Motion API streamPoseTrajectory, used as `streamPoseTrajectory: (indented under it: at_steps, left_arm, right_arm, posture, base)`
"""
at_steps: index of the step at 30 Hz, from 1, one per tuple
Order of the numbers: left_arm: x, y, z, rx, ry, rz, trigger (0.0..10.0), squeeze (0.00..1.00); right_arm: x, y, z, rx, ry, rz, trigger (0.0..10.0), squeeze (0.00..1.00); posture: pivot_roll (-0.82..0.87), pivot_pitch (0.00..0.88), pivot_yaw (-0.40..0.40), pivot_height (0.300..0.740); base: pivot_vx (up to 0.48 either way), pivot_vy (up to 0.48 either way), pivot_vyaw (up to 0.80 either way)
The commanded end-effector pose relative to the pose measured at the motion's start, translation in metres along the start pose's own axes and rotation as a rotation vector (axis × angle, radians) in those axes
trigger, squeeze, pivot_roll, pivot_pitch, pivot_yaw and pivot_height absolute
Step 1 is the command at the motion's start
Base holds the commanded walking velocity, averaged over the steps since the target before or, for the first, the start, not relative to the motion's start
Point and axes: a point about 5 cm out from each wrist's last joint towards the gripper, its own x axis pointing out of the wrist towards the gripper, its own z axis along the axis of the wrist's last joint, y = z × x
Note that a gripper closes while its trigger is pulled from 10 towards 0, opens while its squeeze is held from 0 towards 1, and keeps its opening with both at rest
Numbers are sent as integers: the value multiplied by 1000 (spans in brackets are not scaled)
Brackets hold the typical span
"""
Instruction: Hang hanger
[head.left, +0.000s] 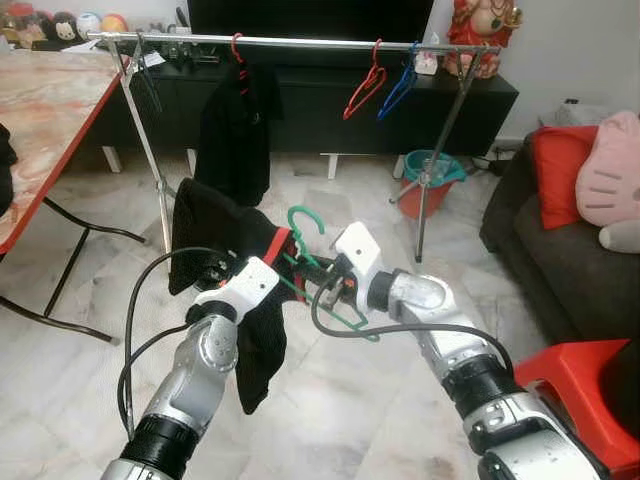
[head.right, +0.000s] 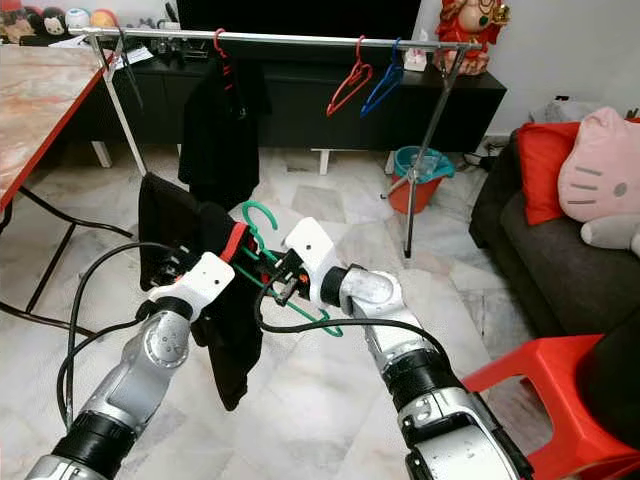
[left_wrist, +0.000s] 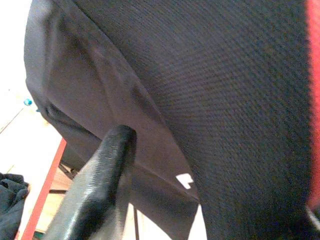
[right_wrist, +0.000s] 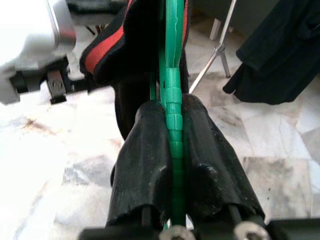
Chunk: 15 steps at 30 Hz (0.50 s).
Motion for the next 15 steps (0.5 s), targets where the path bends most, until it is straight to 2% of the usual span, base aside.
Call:
streamPoseTrajectory:
  at_steps: [1, 15]
  left_arm:
    - [2, -1, 2, -5, -1, -4, 0, 0]
    - [3, -1, 4, -8, -15, -15, 0, 0]
  right_arm:
    - [-2, -2, 10, -38, -27, -3, 0, 0]
    - [-3, -1, 6, -39, -7, 0, 0, 0]
  posture:
    - [100, 0, -91, 732]
    - [105, 0, -95, 732]
  base:
    - [0, 0, 0]
    - [0, 0, 0]
